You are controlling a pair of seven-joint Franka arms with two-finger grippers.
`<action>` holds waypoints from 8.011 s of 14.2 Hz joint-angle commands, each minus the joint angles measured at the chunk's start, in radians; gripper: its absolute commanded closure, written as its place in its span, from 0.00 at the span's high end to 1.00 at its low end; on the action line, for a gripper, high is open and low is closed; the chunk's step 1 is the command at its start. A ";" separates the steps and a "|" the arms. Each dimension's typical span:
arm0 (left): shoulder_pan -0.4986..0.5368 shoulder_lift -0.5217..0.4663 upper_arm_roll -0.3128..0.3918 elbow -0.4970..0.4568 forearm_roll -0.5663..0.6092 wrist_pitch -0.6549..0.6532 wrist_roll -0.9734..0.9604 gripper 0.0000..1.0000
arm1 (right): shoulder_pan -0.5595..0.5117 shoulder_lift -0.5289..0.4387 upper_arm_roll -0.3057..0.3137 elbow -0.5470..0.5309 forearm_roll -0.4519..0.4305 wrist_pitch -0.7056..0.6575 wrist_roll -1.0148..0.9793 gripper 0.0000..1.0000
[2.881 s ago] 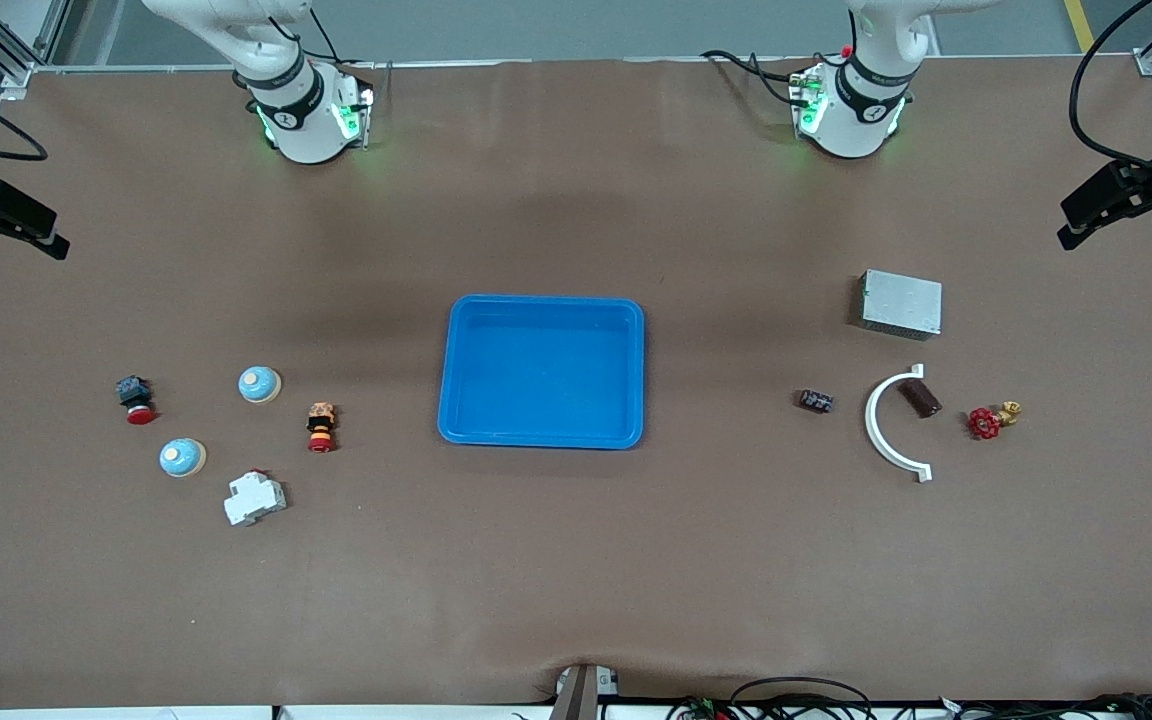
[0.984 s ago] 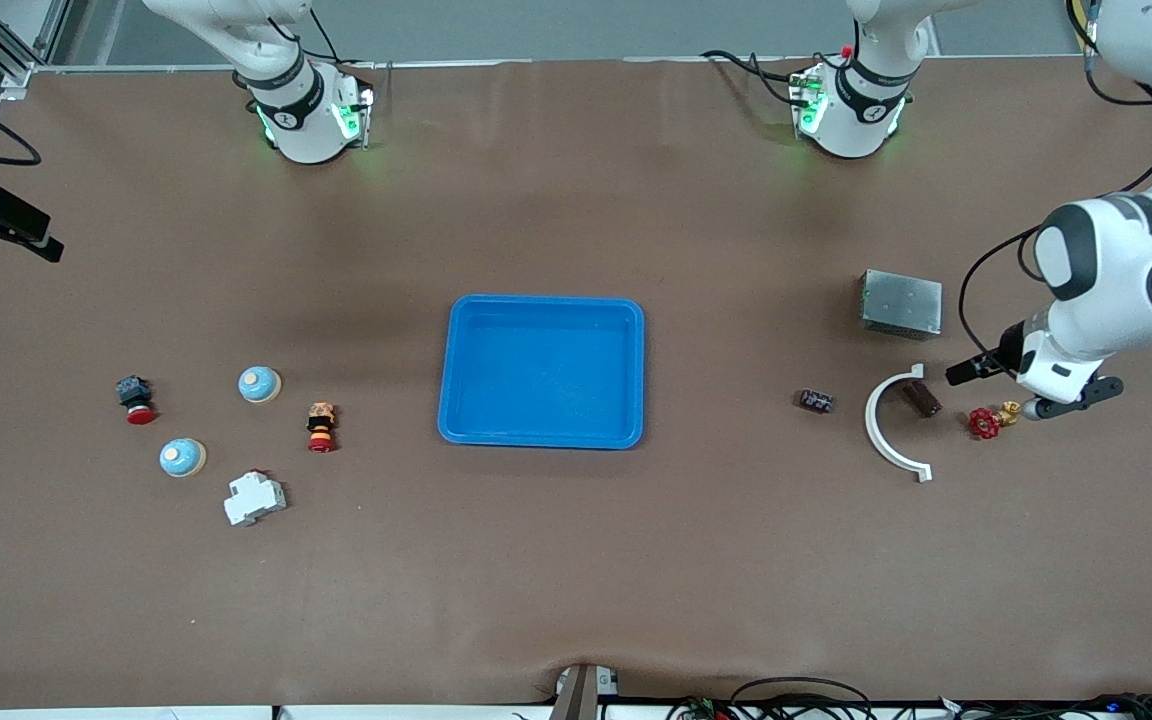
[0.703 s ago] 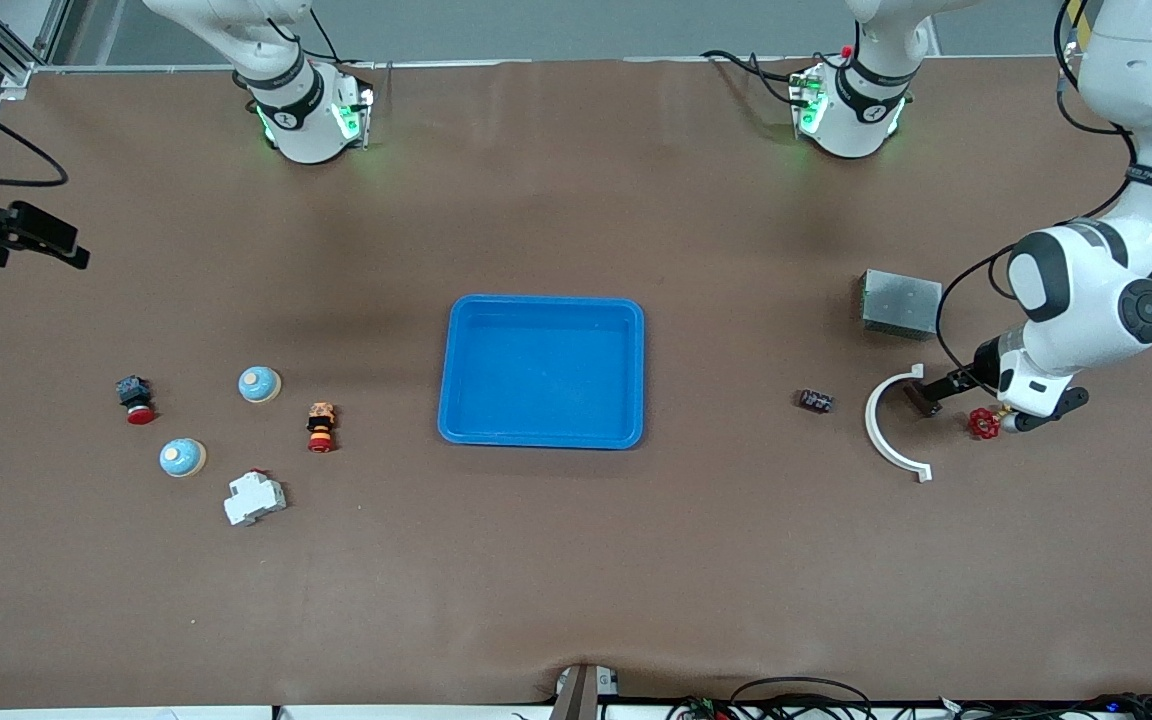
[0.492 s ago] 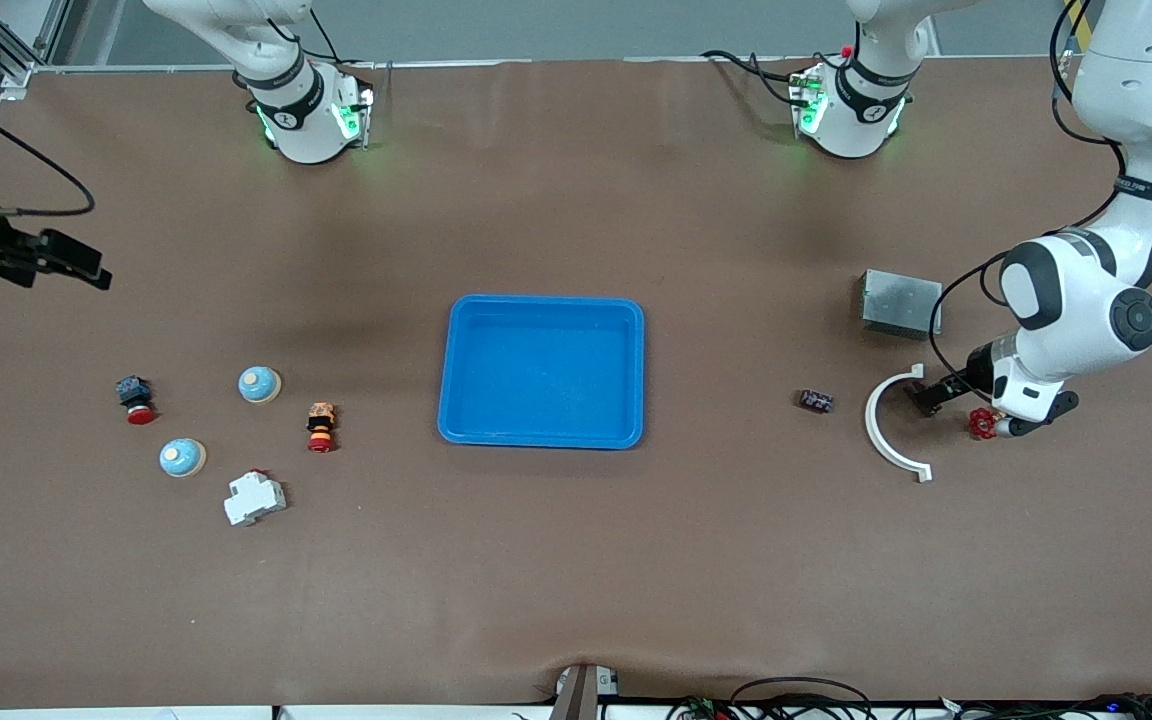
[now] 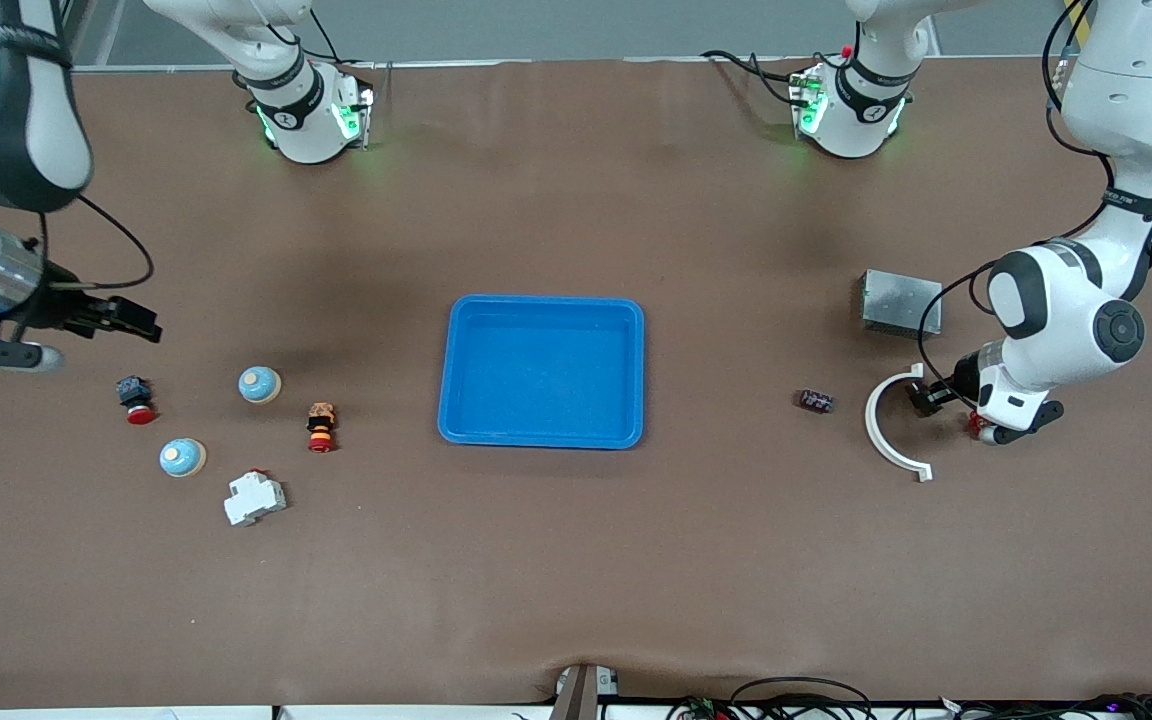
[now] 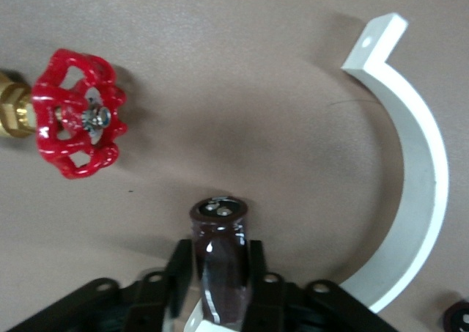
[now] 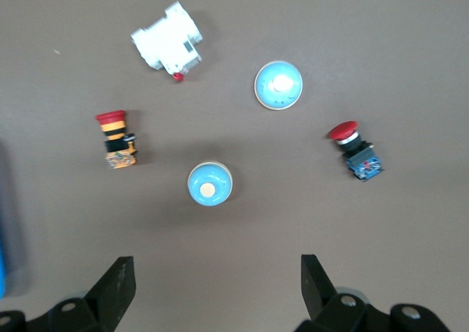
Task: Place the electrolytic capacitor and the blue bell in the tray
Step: 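Grasp the dark capacitor with the left gripper while the right gripper reaches a bell, then drop the capacitor into the tray while the right gripper grasps the bell, then grasp the second capacitor with the left gripper while the right gripper lifts the bell, then release the capacitor into the tray while the right gripper lowers the bell there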
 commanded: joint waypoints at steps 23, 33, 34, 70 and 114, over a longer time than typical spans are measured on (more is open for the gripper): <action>-0.302 -0.059 -0.342 0.289 0.041 -0.369 -0.806 0.00 | 0.086 0.314 0.009 -0.239 0.059 0.611 0.081 1.00; -0.552 0.251 -0.329 0.495 0.147 -0.217 -1.315 0.00 | 0.088 0.376 0.009 -0.225 0.059 0.677 0.078 1.00; -0.555 0.262 -0.328 0.495 0.145 -0.208 -1.329 0.00 | 0.086 0.376 0.009 -0.225 0.059 0.677 0.078 1.00; -0.259 0.162 -0.181 0.282 0.481 -0.331 -1.402 0.91 | 0.742 0.273 0.015 -0.040 0.061 0.333 1.219 0.00; -0.698 0.397 -0.193 0.672 0.381 -0.110 -1.896 1.00 | 0.726 0.509 -0.023 0.336 -0.062 0.120 1.176 1.00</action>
